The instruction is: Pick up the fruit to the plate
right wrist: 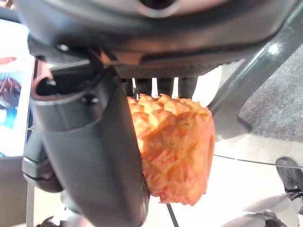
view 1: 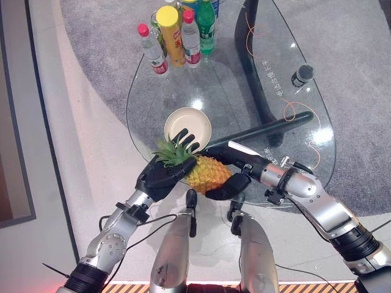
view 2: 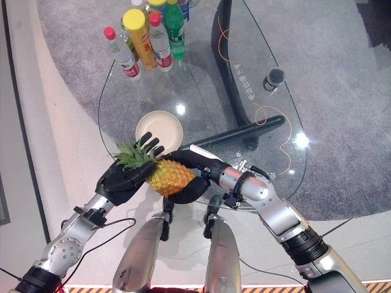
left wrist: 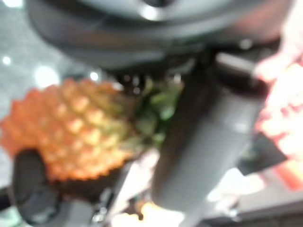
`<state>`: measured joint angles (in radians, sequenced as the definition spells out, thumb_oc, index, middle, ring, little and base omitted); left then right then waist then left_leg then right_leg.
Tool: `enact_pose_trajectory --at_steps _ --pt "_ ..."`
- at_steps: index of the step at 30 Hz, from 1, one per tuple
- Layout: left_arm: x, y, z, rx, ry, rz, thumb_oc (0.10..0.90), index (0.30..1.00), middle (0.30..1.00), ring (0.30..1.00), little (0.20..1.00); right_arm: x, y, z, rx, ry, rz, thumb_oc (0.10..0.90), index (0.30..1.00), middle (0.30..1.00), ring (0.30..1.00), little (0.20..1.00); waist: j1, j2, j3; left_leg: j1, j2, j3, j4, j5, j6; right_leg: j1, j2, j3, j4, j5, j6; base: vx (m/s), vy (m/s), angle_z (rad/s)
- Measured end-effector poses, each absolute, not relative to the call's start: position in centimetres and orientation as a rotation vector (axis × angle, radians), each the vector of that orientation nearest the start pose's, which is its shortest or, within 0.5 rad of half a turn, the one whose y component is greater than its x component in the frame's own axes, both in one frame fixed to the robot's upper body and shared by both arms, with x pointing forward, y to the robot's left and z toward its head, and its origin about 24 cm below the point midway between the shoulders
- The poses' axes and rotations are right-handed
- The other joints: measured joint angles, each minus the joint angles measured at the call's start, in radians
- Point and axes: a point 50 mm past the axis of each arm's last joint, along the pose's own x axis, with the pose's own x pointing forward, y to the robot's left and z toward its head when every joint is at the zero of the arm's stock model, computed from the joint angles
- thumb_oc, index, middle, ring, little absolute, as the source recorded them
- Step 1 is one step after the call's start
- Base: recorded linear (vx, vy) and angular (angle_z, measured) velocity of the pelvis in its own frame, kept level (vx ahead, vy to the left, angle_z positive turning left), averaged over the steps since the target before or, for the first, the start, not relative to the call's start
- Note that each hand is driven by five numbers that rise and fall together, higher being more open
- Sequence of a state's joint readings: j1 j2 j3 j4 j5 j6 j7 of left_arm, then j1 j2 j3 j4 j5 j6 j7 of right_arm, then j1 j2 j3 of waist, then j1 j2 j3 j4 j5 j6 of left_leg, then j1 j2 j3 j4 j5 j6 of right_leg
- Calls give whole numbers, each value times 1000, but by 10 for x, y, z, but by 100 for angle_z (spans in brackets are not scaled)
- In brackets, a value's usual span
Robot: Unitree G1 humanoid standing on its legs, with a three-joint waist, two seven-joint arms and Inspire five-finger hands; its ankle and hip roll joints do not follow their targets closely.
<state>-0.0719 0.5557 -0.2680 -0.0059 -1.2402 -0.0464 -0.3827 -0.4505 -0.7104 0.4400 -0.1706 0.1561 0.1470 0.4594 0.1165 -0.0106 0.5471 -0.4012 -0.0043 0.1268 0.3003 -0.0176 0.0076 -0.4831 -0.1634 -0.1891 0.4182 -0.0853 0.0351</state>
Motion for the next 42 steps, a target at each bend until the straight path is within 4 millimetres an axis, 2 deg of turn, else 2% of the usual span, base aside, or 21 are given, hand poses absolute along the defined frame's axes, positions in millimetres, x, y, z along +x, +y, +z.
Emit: enact_pose_trajectory --at_steps 5,10,17,23,34,35,36,42 --pt "255 176 74 -706 -41 -564 800 900 900 900 900 287 -126 145 -703 -133 873 100 300 300 300 200 20 0 0 0 0 -1 1 0 0 0 -1 -1 3 -1 -1 0 0 0" --pt "255 176 74 -715 -45 -563 800 900 900 900 900 287 -126 144 -702 -133 874 100 300 300 300 200 21 0 0 0 -3 -2 2 1 0 0 -4 -1 6 -1 0 0 0 0" --pt "250 174 70 -856 -115 -522 800 900 900 900 900 287 -119 145 -670 -151 881 100 300 300 300 200 15 -1 0 0 -2 -2 6 1 0 0 -4 -1 10 -1 -1 0 0 0" --pt "249 174 74 -1008 -278 -449 800 900 900 900 900 287 -108 148 -624 -188 896 100 300 300 300 200 19 -1 0 0 -3 -4 14 0 0 1 -5 -1 15 -2 -1 0 0 0" --pt "249 174 76 -1025 -343 -423 800 900 900 900 900 288 -102 148 -601 -198 902 100 300 300 300 200 18 -1 -1 -2 -3 -8 16 0 0 1 -5 -3 14 -3 0 0 0 0" --pt "249 174 76 -1022 -342 -424 160 352 352 352 260 288 -102 148 -601 -198 902 100 300 300 300 200 18 -1 -1 -2 -3 -9 15 0 0 1 -5 -3 14 -4 0 0 0 0" --pt "249 174 76 -1017 -339 -427 100 300 300 300 200 288 -103 148 -602 -197 901 100 300 300 300 200 18 -1 -1 -2 -4 -9 15 0 0 1 -5 -3 14 -4 0 0 0 0" --pt "249 174 77 -960 -325 -452 100 300 300 300 200 288 -103 148 -604 -189 899 100 300 300 300 200 17 -1 -1 -2 -4 -10 14 0 0 1 -6 -3 14 -5 0 4 11 0"
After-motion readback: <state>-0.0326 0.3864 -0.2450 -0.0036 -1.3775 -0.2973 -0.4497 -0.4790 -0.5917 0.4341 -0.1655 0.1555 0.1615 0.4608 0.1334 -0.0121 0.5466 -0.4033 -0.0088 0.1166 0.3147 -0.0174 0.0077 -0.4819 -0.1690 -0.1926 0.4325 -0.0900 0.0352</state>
